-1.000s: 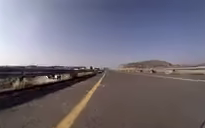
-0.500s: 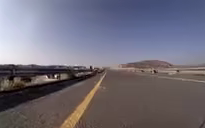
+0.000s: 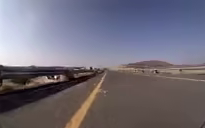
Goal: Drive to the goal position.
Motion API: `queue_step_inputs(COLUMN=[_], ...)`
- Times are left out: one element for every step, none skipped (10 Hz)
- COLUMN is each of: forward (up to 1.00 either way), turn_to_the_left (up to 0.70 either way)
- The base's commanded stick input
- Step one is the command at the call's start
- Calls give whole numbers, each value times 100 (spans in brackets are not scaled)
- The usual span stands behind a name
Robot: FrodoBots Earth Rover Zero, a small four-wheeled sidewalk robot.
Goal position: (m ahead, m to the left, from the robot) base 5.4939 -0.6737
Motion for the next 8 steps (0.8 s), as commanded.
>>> queue_step_inputs(forward=[85,85,85,85,85,85,85,85], turn_to_the_left=[0,0,0,0,0,0,0,0])
